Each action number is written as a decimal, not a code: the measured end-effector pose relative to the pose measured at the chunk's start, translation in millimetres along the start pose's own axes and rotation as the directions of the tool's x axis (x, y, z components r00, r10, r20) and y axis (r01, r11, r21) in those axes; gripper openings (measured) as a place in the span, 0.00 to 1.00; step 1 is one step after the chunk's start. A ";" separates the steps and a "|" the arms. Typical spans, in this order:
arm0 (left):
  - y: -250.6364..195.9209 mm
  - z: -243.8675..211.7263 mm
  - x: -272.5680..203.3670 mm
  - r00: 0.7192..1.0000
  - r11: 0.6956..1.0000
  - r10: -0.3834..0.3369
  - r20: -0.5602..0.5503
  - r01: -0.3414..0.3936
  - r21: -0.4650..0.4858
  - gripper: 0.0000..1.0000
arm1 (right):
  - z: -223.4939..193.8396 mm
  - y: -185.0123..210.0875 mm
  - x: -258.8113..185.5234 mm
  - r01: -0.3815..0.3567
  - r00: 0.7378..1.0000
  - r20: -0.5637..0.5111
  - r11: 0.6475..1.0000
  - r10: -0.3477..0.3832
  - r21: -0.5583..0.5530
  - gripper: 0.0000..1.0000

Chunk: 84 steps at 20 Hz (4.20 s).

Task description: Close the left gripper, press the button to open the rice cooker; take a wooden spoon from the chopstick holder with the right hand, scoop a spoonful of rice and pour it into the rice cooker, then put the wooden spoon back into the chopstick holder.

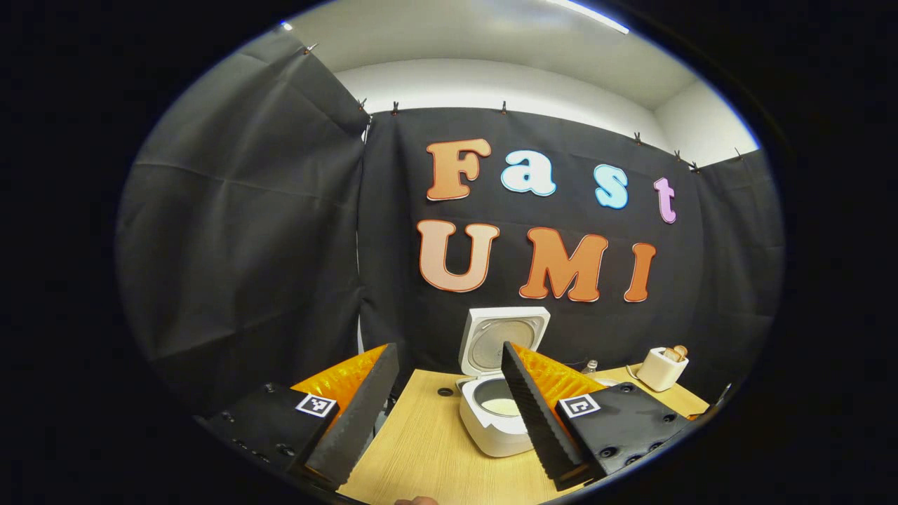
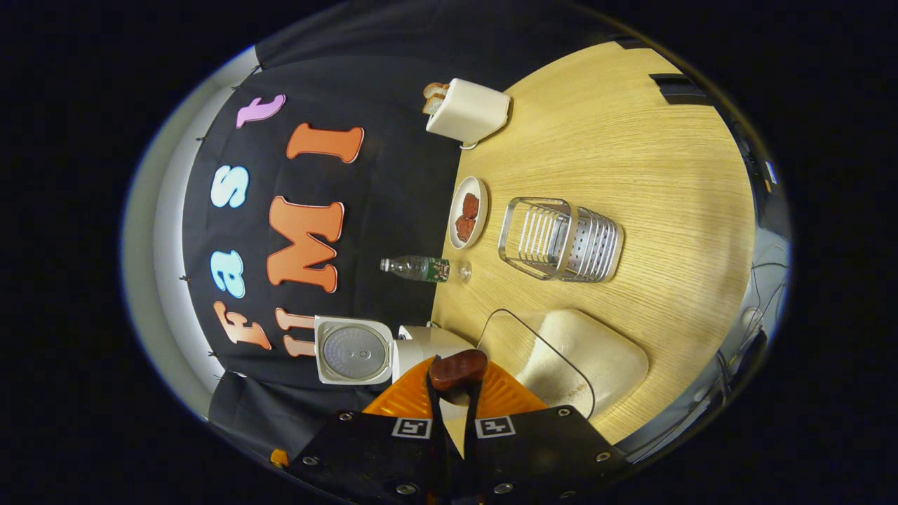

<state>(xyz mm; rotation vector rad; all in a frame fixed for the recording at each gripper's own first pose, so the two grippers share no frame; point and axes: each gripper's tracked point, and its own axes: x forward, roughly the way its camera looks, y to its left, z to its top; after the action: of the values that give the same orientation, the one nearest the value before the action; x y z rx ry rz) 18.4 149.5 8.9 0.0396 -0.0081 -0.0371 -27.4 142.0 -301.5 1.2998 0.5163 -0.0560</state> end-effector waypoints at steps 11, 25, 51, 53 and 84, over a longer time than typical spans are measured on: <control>9.4 -10.3 15.5 0.999 0.999 0.024 -0.029 -0.025 -0.046 1.00 | 2.0 69.5 10.2 -0.086 0.996 -0.032 0.993 0.089 0.086 0.08; 31.8 -12.3 36.6 0.998 0.996 0.066 -0.023 -0.068 -0.065 1.00 | -17.4 204.2 85.8 -0.190 0.977 -0.087 0.979 0.197 0.076 0.08; 67.5 -22.7 52.4 0.997 0.998 0.058 -0.055 -0.060 -0.032 1.00 | -59.5 300.3 200.3 -0.161 0.982 0.029 0.911 0.185 -0.379 0.08; 64.9 -23.3 51.3 0.997 0.998 0.050 -0.054 -0.052 -0.023 1.00 | -58.8 304.1 200.1 -0.163 0.981 0.035 0.907 0.191 -0.388 0.09; 76.8 -28.3 58.0 0.997 0.999 0.043 -0.067 -0.045 -0.027 1.00 | -98.2 360.9 193.8 -0.173 0.951 0.014 0.570 0.309 -0.803 0.08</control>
<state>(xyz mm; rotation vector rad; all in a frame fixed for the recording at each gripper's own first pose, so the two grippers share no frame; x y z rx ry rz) 79.4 225.1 -15.9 0.0125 0.0577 0.0086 228.4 382.7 -68.9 0.4449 0.1640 0.2857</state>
